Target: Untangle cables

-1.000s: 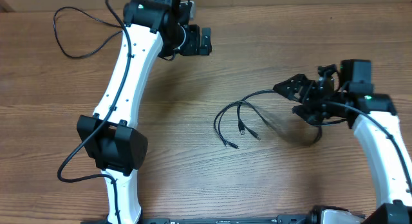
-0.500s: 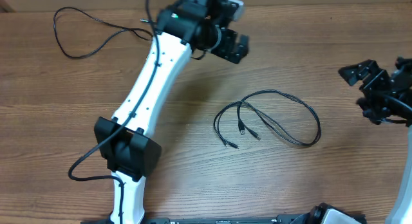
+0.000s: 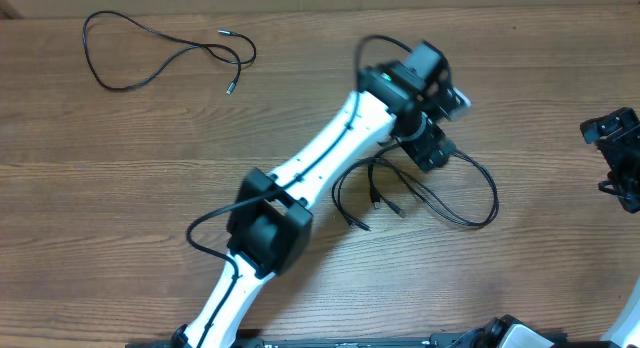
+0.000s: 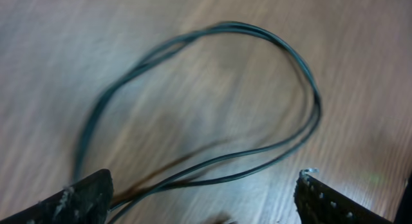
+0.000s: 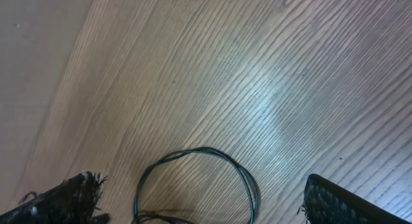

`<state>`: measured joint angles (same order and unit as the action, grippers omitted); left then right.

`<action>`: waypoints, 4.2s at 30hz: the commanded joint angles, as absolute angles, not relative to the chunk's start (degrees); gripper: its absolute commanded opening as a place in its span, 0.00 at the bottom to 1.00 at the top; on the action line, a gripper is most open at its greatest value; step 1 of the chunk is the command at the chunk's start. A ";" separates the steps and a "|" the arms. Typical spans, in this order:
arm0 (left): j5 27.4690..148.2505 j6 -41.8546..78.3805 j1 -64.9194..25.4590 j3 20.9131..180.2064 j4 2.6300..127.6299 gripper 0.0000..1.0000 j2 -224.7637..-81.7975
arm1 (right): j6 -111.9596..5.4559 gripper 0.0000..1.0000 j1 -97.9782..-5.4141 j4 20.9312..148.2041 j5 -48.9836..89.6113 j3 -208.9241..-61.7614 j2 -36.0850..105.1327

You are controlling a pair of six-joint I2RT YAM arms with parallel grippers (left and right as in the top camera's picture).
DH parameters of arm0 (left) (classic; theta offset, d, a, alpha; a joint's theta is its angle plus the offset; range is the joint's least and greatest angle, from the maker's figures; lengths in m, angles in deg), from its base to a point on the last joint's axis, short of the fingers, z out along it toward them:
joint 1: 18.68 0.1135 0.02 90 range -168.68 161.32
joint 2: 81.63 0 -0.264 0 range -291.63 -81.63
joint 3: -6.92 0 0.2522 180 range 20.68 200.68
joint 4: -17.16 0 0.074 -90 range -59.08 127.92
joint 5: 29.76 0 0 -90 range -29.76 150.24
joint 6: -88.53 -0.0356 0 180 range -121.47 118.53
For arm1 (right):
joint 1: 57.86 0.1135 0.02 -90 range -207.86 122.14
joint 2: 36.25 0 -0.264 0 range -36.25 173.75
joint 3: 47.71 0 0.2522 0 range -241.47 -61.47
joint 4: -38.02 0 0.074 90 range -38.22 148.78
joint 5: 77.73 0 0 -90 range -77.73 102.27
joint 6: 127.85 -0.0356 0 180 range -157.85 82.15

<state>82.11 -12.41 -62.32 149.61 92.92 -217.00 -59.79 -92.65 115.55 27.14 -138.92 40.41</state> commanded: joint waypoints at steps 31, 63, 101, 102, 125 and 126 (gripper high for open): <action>72.25 -30.20 -69.66 149.96 95.02 0.77 -224.81 | -59.18 1.00 -92.71 115.33 25.57 -139.55 40.26; 74.66 -31.28 -68.92 144.12 89.69 0.72 -224.81 | -59.18 1.00 -92.71 115.33 25.57 -139.55 40.26; 70.40 -3.01 -66.58 178.41 97.60 0.04 -220.90 | -59.18 1.00 -92.71 115.33 25.57 -139.55 40.26; 70.40 -1.90 -66.14 180.42 98.06 0.04 -220.33 | -59.18 1.00 -92.71 115.33 25.57 -139.53 40.26; 86.70 21.95 -44.46 197.10 95.43 0.04 -204.37 | -59.18 1.00 -92.71 115.33 25.57 -139.55 40.26; 86.66 22.34 -43.32 197.10 94.47 0.04 -203.30 | -59.18 1.00 -92.71 115.33 25.57 -139.53 40.26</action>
